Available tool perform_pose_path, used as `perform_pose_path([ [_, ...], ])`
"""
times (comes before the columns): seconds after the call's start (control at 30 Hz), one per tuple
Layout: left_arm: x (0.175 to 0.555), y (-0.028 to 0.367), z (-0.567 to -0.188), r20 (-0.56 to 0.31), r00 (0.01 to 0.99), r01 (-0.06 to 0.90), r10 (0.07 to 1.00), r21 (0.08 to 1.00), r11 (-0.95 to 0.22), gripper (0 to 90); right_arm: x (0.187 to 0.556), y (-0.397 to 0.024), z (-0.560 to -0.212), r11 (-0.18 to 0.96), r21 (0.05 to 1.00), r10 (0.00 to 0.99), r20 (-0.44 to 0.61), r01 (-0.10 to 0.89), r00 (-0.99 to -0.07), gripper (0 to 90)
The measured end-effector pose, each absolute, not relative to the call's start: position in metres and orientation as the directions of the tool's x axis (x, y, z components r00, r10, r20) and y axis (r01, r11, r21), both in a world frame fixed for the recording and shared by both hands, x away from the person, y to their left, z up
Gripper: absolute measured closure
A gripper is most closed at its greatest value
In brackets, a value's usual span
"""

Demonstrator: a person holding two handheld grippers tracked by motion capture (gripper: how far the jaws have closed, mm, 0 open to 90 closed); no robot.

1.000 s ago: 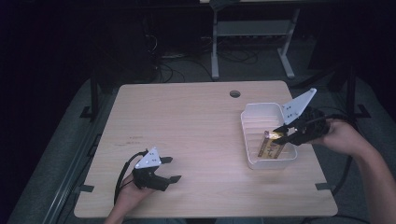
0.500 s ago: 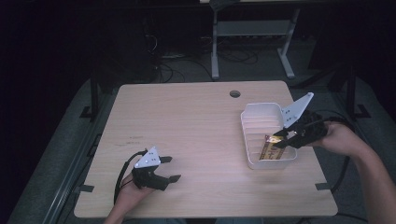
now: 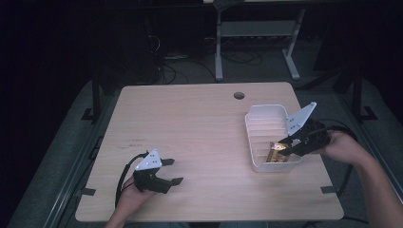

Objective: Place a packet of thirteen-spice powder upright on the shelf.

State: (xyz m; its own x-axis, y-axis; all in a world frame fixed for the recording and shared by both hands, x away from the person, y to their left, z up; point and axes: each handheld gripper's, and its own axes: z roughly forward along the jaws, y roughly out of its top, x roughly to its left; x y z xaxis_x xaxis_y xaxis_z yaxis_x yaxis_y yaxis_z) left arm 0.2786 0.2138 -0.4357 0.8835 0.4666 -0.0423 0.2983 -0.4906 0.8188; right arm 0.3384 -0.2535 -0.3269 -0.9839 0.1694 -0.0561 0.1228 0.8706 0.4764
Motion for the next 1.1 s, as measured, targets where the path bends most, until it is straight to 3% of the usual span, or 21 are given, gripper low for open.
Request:
perform_pose_path([
  [0.53,0.279,0.214,-0.436,-0.045,0.883,0.303,0.468,0.815,-0.494,23.7,0.335,-0.262,-0.342,0.852,0.501,0.202,-0.045,0.153,-0.978,63.3],
  [1.1,0.278,0.217,-0.434,-0.042,0.881,0.301,0.472,0.819,-0.489,23.5,0.327,-0.266,-0.337,0.834,0.525,0.228,-0.049,0.169,-0.973,52.8],
])
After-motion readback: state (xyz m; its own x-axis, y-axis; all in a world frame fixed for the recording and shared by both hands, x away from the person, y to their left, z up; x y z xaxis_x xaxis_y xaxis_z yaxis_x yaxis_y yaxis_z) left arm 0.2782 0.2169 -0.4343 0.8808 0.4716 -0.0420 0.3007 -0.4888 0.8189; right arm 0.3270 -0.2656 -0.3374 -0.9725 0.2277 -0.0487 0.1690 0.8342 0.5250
